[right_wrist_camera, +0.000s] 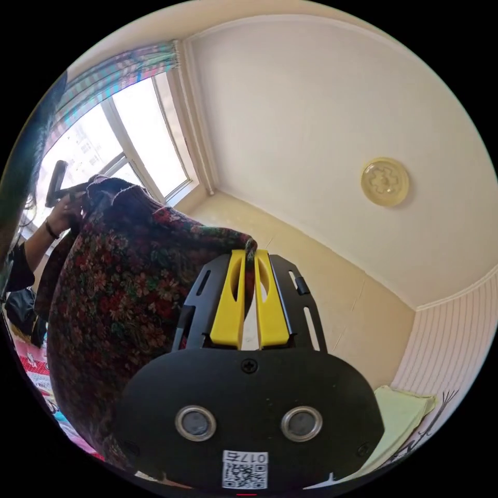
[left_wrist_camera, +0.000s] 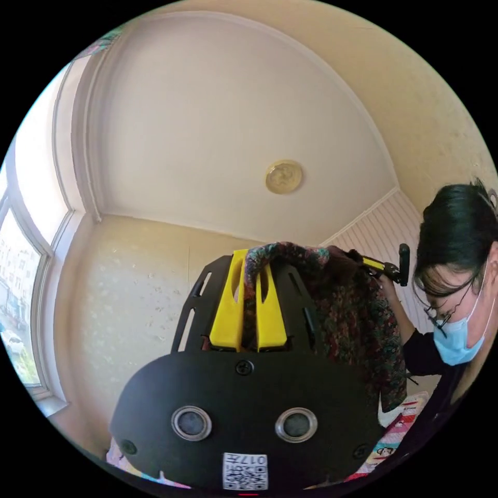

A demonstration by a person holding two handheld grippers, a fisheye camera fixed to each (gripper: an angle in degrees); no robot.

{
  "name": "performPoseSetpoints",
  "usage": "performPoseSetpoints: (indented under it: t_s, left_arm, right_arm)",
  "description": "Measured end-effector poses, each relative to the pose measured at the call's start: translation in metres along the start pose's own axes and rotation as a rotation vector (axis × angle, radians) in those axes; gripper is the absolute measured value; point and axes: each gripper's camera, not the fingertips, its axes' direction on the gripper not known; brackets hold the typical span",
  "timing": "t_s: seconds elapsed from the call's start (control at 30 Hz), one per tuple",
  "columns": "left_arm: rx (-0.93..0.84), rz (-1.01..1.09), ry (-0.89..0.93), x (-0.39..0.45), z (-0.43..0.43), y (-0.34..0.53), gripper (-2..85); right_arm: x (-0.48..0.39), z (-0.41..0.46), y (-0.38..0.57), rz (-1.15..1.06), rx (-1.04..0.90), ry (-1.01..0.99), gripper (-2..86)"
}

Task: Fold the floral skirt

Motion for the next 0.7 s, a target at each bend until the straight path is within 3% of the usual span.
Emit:
performPoseSetpoints:
  t_s: [0.07,0.2,0.37,0.53,0.63,0.7]
  left_arm:
    - [-0.01,-0.057,0.031,-0.002,0.005,-0.014,-0.1]
    - [-0.068,0.114,-0.127,0.016,0.04,-0.038,0.4]
    - [-0.229,0.144,-0.205,-0.011,0.126,-0.008,1.0]
    - [-0.48,0.19,-0.308,-0.073,0.258,0.101,1.3]
    - [-0.649,0.074,-0.344,-0.15,0.343,0.204,1.4]
    - [-0.779,-0.049,-0.365,-0.23,0.413,0.323,1.8]
  right_arm:
    - [0.002,0.017,-0.022,-0.036,-0.041,-0.033,2.7]
    - [0.012,0.056,-0.036,-0.013,-0.099,-0.091,2.7]
    - [0.01,0.168,0.011,0.071,-0.243,-0.185,2.8]
    - [-0.024,0.333,0.113,0.168,-0.458,-0.302,3.1]
    - [-0.062,0.465,0.221,0.325,-0.623,-0.383,3.6]
    - [-0.094,0.548,0.309,0.464,-0.718,-0.428,4.1]
